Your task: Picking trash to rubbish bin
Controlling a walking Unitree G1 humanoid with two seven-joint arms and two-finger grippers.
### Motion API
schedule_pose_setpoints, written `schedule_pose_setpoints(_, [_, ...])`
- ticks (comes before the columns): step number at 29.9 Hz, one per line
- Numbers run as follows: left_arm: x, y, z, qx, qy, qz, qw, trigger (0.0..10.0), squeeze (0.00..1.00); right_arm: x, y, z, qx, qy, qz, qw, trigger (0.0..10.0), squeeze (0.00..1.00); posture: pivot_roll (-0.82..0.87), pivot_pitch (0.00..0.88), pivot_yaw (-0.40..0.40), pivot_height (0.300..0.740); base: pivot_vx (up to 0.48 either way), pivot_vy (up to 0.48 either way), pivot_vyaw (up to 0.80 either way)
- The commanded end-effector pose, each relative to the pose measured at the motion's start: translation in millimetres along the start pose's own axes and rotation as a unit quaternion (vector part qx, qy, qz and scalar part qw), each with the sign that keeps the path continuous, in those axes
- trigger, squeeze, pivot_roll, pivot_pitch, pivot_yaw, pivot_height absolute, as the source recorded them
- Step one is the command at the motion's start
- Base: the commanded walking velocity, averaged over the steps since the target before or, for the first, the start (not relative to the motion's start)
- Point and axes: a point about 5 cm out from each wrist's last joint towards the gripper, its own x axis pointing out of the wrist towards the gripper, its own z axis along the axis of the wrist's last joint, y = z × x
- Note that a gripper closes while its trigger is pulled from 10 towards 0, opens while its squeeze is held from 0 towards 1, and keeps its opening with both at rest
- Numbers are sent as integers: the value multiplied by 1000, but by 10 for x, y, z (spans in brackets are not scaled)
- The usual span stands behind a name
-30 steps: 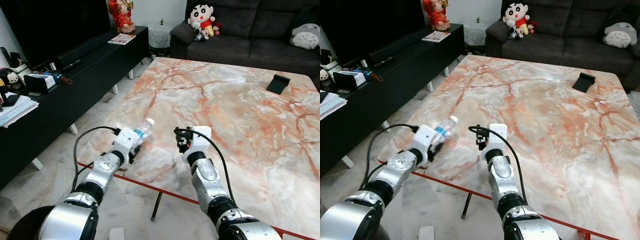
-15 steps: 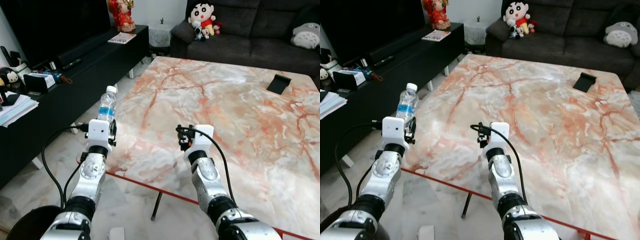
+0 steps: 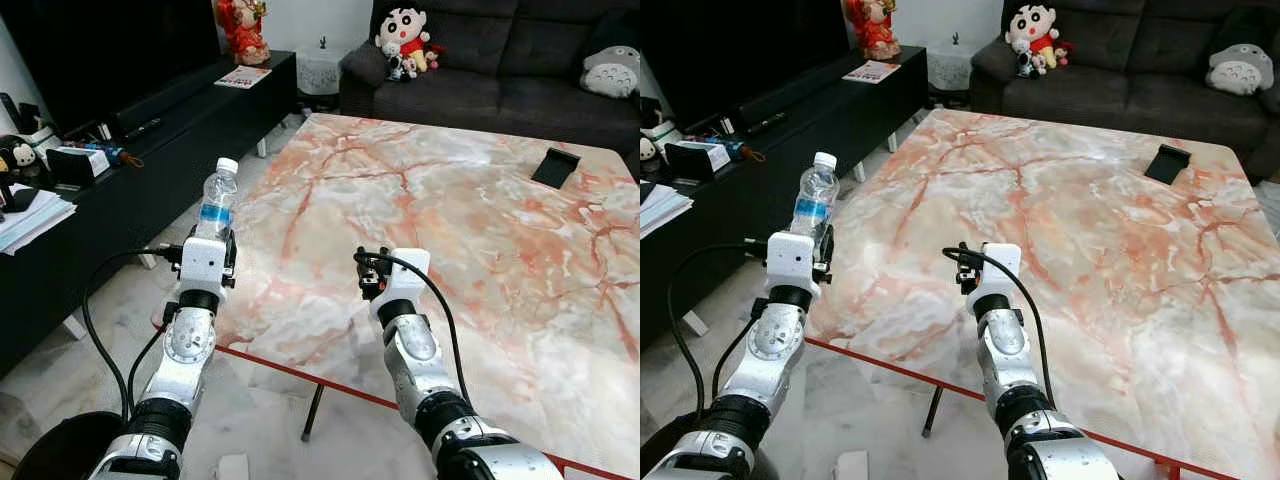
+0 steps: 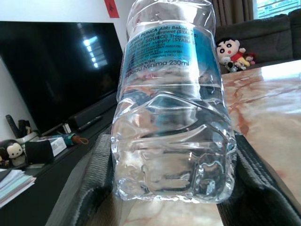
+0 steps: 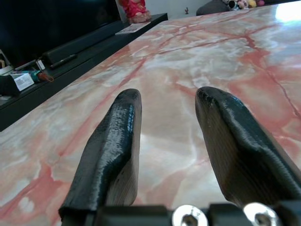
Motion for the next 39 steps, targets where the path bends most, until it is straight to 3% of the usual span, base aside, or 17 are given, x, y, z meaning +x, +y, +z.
schedule_pose_setpoints(1, [22,18,60,6,-15,3,1000,10000,0,38,28,79,2,-18,2,1000,10000,0,27,0,5,740,0,0,0])
schedule_pose_setpoints(39, [1,5,62,-5,-16,8,1000,10000,0,34,-8,85,2,-20,1,1000,10000,0,24,0,-4,740,0,0,0])
